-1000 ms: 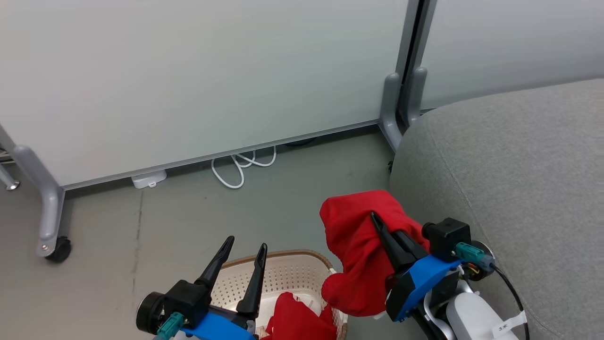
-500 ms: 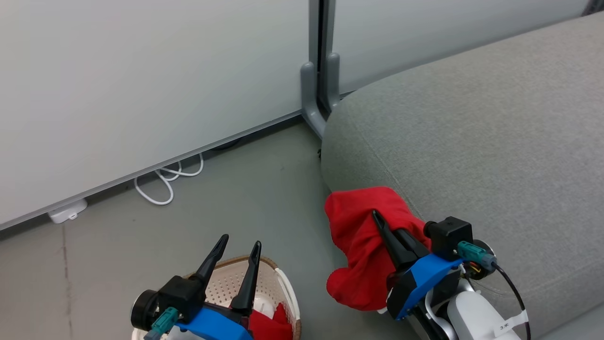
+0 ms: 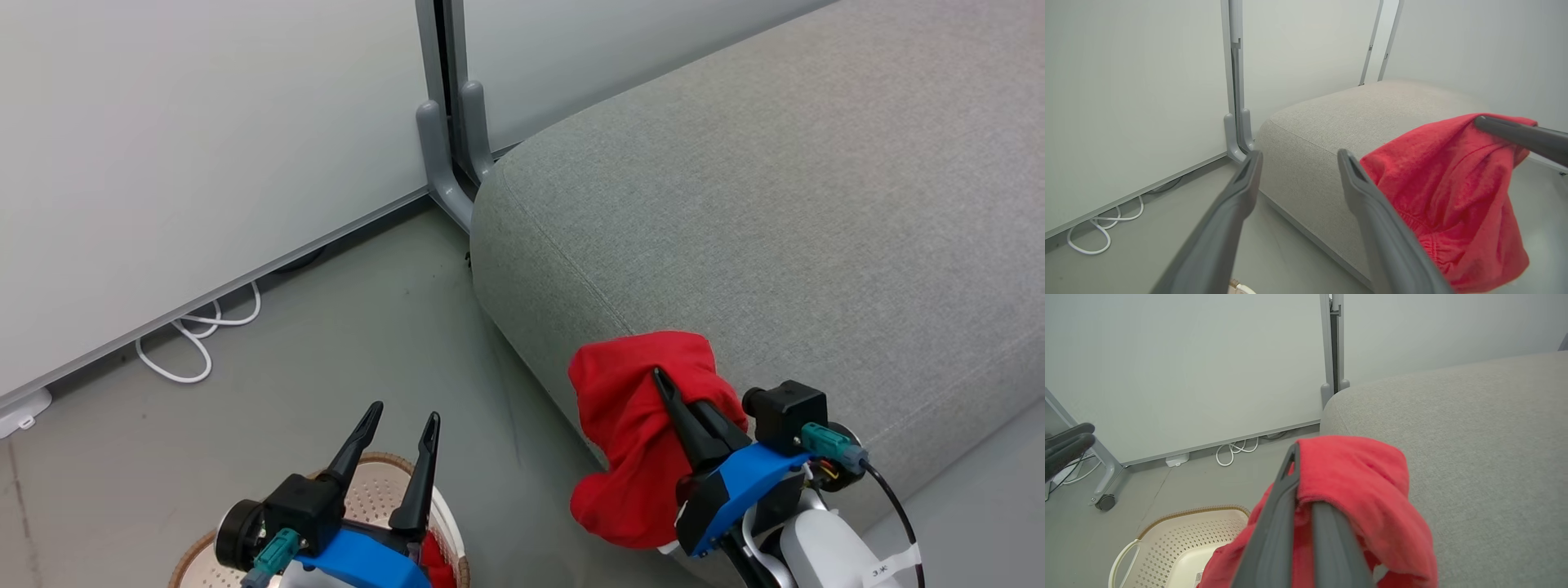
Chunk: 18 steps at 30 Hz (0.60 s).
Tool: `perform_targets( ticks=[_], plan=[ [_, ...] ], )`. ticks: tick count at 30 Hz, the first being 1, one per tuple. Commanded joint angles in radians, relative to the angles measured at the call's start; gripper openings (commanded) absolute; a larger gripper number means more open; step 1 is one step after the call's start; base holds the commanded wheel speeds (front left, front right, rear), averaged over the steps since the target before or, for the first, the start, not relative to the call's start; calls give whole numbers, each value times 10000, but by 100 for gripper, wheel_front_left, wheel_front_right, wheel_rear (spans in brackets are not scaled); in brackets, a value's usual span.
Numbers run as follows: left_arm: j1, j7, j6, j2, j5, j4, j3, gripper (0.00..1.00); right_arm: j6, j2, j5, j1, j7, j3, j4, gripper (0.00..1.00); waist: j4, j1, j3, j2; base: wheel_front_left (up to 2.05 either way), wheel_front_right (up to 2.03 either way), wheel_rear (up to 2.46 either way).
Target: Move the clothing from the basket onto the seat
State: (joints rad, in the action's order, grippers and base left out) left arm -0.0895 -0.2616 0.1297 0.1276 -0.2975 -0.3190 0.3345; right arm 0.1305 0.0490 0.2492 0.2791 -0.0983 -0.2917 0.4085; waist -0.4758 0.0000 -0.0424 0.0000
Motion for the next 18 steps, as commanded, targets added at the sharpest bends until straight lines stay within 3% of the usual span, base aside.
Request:
perform_targets(
  ticks=[1, 12, 18],
  plan=[
    [-121, -51, 10, 69, 63, 8, -24, 100, 5, 26, 48, -98, -66, 18, 11, 0, -49, 0, -9, 0, 0, 0, 0],
    [-198, -51, 10, 113, 61, 39, 106, 100, 5, 26, 81, 12, -70, 157, -59, 0, -9, 0, -114, 0, 0, 0, 0],
    [-357, -51, 10, 229, 162, 207, 48, 100, 5, 24, -208, 915, 28, 867, -18, 0, 177, 0, -484, 0, 0, 0, 0]
  ],
)
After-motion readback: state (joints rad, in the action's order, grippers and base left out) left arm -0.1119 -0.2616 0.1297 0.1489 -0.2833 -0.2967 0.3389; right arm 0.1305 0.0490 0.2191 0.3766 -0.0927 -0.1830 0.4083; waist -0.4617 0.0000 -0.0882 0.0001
